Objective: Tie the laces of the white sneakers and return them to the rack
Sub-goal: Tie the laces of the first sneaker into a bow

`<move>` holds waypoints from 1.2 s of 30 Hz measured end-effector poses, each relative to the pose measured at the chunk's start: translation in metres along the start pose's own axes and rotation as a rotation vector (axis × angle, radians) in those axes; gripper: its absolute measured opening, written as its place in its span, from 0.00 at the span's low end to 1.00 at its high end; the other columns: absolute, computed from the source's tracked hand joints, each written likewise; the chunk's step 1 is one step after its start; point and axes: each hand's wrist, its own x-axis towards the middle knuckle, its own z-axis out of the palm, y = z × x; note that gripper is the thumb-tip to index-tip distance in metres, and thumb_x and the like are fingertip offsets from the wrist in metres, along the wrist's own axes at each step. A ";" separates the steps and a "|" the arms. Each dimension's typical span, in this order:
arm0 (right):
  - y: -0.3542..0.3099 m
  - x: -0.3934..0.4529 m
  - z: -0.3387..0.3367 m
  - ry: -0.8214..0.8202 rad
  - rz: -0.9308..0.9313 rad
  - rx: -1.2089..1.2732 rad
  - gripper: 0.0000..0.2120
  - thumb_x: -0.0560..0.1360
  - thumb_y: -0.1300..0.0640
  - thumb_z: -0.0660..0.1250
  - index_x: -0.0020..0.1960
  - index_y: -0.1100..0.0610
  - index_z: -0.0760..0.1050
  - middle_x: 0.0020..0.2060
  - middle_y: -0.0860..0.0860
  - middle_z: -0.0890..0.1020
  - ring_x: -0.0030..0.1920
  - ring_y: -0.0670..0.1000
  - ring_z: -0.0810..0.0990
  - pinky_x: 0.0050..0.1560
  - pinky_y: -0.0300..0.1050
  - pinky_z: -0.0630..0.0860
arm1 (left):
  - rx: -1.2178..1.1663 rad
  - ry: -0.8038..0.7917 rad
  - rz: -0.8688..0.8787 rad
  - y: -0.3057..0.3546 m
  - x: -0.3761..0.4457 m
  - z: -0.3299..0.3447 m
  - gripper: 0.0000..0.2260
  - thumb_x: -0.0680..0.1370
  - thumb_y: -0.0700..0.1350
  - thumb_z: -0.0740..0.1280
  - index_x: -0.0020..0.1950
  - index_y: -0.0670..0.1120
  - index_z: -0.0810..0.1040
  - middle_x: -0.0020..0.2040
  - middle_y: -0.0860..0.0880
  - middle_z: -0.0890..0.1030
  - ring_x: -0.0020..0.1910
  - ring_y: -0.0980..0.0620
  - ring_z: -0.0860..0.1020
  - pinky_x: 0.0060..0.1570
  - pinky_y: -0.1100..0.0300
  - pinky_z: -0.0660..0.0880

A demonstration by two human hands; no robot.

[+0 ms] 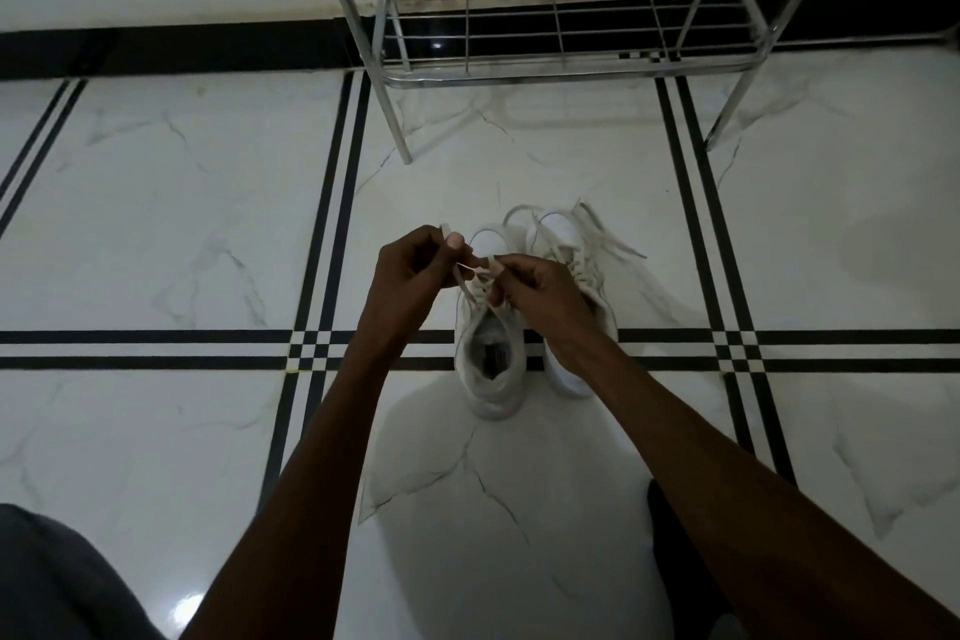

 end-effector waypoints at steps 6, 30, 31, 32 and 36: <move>-0.004 0.001 0.002 -0.049 0.029 -0.029 0.14 0.82 0.57 0.61 0.67 0.53 0.76 0.33 0.51 0.81 0.38 0.50 0.82 0.50 0.53 0.83 | -0.027 0.019 -0.027 -0.001 0.000 -0.008 0.14 0.84 0.47 0.65 0.53 0.35 0.80 0.49 0.38 0.86 0.48 0.41 0.86 0.52 0.48 0.84; -0.040 0.012 -0.010 -0.221 -0.062 -0.342 0.14 0.81 0.50 0.64 0.47 0.58 0.82 0.39 0.55 0.86 0.39 0.55 0.86 0.48 0.57 0.84 | 0.273 -0.193 -0.009 -0.036 0.011 -0.002 0.13 0.86 0.45 0.57 0.52 0.44 0.79 0.48 0.47 0.83 0.48 0.59 0.80 0.52 0.65 0.74; -0.040 0.011 -0.010 -0.215 -0.037 -0.287 0.14 0.81 0.51 0.63 0.48 0.59 0.82 0.39 0.53 0.86 0.39 0.55 0.86 0.48 0.58 0.84 | 0.329 -0.199 0.015 -0.039 0.011 -0.004 0.10 0.85 0.42 0.59 0.52 0.44 0.80 0.48 0.47 0.84 0.47 0.64 0.79 0.50 0.67 0.73; -0.038 0.009 -0.011 -0.204 -0.007 -0.223 0.14 0.81 0.51 0.64 0.48 0.60 0.81 0.38 0.52 0.85 0.39 0.55 0.86 0.49 0.59 0.84 | 0.393 -0.184 0.048 -0.040 0.011 -0.005 0.08 0.83 0.39 0.62 0.53 0.44 0.81 0.48 0.48 0.84 0.46 0.67 0.78 0.49 0.70 0.71; -0.031 0.004 -0.009 -0.143 0.101 0.002 0.14 0.81 0.53 0.64 0.50 0.63 0.80 0.41 0.53 0.84 0.42 0.54 0.85 0.50 0.61 0.83 | 0.482 -0.011 0.123 -0.024 0.012 0.002 0.08 0.83 0.41 0.65 0.47 0.45 0.82 0.40 0.55 0.83 0.39 0.68 0.80 0.42 0.75 0.71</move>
